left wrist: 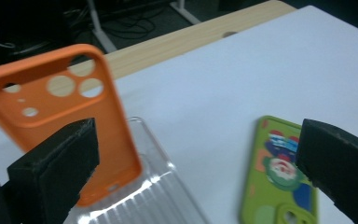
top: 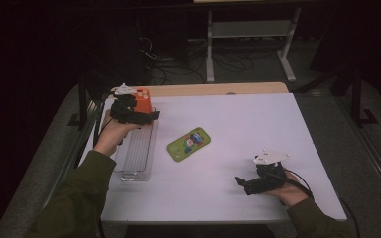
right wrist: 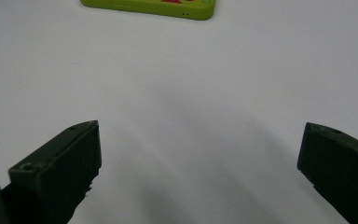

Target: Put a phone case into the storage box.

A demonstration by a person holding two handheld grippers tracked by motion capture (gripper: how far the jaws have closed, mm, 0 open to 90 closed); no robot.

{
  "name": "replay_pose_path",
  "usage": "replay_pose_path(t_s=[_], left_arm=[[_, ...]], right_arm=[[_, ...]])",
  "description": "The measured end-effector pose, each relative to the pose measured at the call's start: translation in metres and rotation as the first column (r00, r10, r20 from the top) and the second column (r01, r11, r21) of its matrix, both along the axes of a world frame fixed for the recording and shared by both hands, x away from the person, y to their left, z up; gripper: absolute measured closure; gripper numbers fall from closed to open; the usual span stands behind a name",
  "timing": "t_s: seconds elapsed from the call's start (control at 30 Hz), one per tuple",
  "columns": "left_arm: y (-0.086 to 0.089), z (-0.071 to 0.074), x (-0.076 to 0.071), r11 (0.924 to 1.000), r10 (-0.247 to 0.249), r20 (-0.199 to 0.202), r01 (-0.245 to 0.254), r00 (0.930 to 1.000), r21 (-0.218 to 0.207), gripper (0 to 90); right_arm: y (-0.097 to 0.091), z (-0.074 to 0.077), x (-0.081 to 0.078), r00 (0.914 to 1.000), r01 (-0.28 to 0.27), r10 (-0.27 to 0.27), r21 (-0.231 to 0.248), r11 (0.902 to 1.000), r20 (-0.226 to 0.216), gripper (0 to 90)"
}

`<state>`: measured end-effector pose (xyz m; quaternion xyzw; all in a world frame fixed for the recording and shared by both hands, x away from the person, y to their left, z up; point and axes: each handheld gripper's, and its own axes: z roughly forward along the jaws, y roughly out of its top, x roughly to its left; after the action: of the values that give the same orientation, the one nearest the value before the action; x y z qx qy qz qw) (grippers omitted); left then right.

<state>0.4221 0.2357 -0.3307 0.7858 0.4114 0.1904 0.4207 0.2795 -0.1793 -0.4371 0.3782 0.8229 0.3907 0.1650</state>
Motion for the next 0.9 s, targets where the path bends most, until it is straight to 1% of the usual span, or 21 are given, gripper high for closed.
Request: replay_pose_path(t_s=[0.07, 0.1, 0.17, 0.23, 0.27, 0.33, 0.37, 0.4, 0.43, 0.47, 0.53, 0.6, 0.63, 0.67, 0.73, 0.77, 0.8, 0.83, 0.87, 0.9], left_arm=[[-0.004, 0.001, -0.005, 0.9998, -0.017, 0.002, 0.017, 0.9998, -0.006, 0.0], [-0.005, 0.002, -0.007, 0.9995, -0.032, 0.006, 0.032, 0.9995, 0.002, 0.0], [-0.009, 0.003, -0.013, 0.9985, -0.054, 0.007, 0.054, 0.9985, -0.005, 0.0], [-0.014, 0.003, -0.017, 0.9972, -0.072, 0.003, 0.072, 0.9974, -0.023, 0.0], [-0.016, 0.003, -0.019, 0.9961, -0.084, 0.001, 0.084, 0.9964, -0.027, 0.0], [-0.021, 0.002, -0.022, 0.9928, -0.117, -0.009, 0.117, 0.9931, -0.025, 0.0], [-0.023, 0.001, -0.023, 0.9911, -0.131, -0.014, 0.13, 0.9913, -0.029, 0.0], [-0.025, 0.001, -0.023, 0.9889, -0.147, -0.023, 0.147, 0.9888, -0.024, 0.0], [-0.026, 0.0, -0.024, 0.9861, -0.165, -0.022, 0.164, 0.9861, -0.026, 0.0], [-0.028, 0.0, -0.025, 0.9849, -0.171, -0.03, 0.17, 0.9848, -0.032, 0.0], [-0.031, -0.001, -0.027, 0.9811, -0.191, -0.033, 0.19, 0.981, -0.036, 0.0], [-0.036, -0.003, -0.028, 0.9764, -0.215, -0.035, 0.214, 0.976, -0.027, 0.0], [-0.039, -0.004, -0.029, 0.9745, -0.224, -0.038, 0.223, 0.9739, -0.028, 0.0], [-0.041, -0.005, -0.029, 0.9713, -0.238, -0.045, 0.237, 0.9703, -0.022, 0.0], [-0.047, -0.007, -0.03, 0.9644, -0.264, -0.051, 0.264, 0.9631, -0.01, 0.0], [-0.05, -0.008, -0.03, 0.9622, -0.272, -0.052, 0.272, 0.9609, -0.007, 0.0], [-0.052, -0.009, -0.029, 0.9588, -0.284, -0.058, 0.284, 0.9571, -0.002, 0.0], [-0.054, -0.011, -0.028, 0.9536, -0.3, -0.064, 0.301, 0.9517, 0.006, 0.0], [-0.056, -0.012, -0.027, 0.9509, -0.308, -0.077, 0.309, 0.9484, 0.01, 0.0], [-0.058, -0.014, -0.025, 0.9464, -0.319, -0.09, 0.322, 0.9435, 0.024, 0.0]], right_arm=[[-0.001, 0.0, 0.0, 1.0, -0.004, 0.004, -0.005, 1.0, 0.004, 0.0], [-0.002, 0.0, 0.0, 1.0, -0.002, 0.002, -0.005, 1.0, 0.0, 0.0], [-0.003, 0.0, 0.0, 1.0, -0.003, 0.003, -0.002, 1.0, 0.0, 0.0], [-0.002, 0.001, 0.0, 0.9999, 0.009, -0.009, 0.012, 0.9999, -0.006, 0.0], [-0.002, 0.001, 0.001, 1.0, 0.005, -0.005, 0.008, 1.0, -0.003, 0.0], [-0.002, 0.001, 0.002, 1.0, -0.005, 0.005, 0.003, 1.0, 0.004, 0.0], [-0.001, 0.001, 0.002, 1.0, -0.002, 0.002, 0.008, 1.0, 0.003, 0.0], [-0.001, 0.001, 0.002, 1.0, -0.003, 0.003, 0.007, 1.0, 0.0, 0.0], [0.0, 0.0, 0.002, 1.0, -0.003, 0.003, 0.006, 1.0, -0.003, 0.0], [-0.001, 0.0, 0.003, 1.0, -0.01, 0.01, -0.003, 0.9999, 0.0, 0.0], [0.0, 0.0, 0.003, 0.9999, -0.011, 0.011, -0.005, 0.9999, -0.002, 0.0], [-0.001, -0.001, 0.003, 1.0, -0.009, 0.009, -0.001, 1.0, -0.004, 0.0], [0.0, -0.001, 0.002, 0.9999, 0.0, 0.001, 0.012, 0.9999, -0.01, 0.0], [-0.002, -0.001, 0.001, 0.9999, -0.008, 0.008, 0.002, 1.0, -0.011, 0.0], [-0.003, -0.001, 0.001, 0.9999, -0.011, 0.011, -0.003, 0.9999, 0.003, 0.0], [-0.004, 0.0, 0.0, 1.0, -0.006, 0.006, 0.004, 1.0, -0.004, 0.0], [-0.004, 0.0, 0.0, 1.0, -0.006, 0.006, 0.006, 1.0, -0.003, 0.0], [-0.003, 0.0, 0.0, 1.0, -0.004, 0.004, 0.009, 1.0, -0.005, 0.0], [-0.004, 0.0, 0.0, 0.9999, -0.01, 0.01, 0.002, 1.0, -0.004, 0.0], [-0.004, 0.0, 0.0, 0.9999, -0.016, 0.016, -0.005, 0.9999, -0.002, 0.0]])
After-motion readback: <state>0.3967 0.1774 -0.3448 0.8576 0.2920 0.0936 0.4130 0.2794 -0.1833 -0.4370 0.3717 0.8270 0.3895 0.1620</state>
